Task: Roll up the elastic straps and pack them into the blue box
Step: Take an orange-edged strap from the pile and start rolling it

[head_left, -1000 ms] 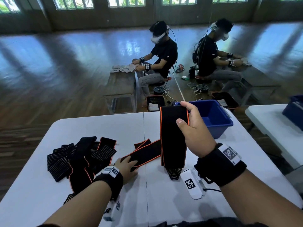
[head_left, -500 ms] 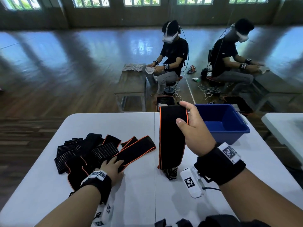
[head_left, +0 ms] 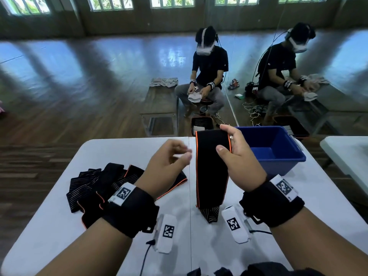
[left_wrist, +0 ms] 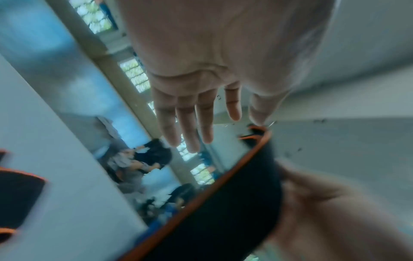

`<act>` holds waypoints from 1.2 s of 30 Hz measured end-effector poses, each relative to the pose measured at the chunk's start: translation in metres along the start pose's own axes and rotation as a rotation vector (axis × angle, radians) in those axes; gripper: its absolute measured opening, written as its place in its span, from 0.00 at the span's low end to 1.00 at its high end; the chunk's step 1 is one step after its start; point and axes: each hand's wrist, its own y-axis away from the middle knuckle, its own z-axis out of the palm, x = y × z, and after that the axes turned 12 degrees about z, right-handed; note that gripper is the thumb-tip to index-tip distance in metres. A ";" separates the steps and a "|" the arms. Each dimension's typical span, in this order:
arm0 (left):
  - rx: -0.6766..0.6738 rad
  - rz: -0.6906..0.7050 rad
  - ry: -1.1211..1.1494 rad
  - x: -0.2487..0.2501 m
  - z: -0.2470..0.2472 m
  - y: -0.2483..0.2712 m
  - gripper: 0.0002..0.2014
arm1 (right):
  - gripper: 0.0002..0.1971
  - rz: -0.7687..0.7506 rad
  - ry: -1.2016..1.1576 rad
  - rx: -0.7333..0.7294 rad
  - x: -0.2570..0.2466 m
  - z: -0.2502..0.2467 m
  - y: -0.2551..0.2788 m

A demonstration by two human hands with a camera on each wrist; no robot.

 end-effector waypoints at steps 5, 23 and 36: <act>0.045 0.086 0.036 0.021 0.014 -0.033 0.13 | 0.27 -0.051 0.003 -0.003 -0.008 -0.001 -0.015; 0.074 0.048 -0.432 -0.029 0.028 -0.080 0.17 | 0.16 0.007 0.416 0.101 0.005 -0.015 -0.072; -0.488 -0.295 -0.574 -0.151 0.093 0.099 0.11 | 0.18 0.369 0.897 -0.240 0.193 0.016 0.045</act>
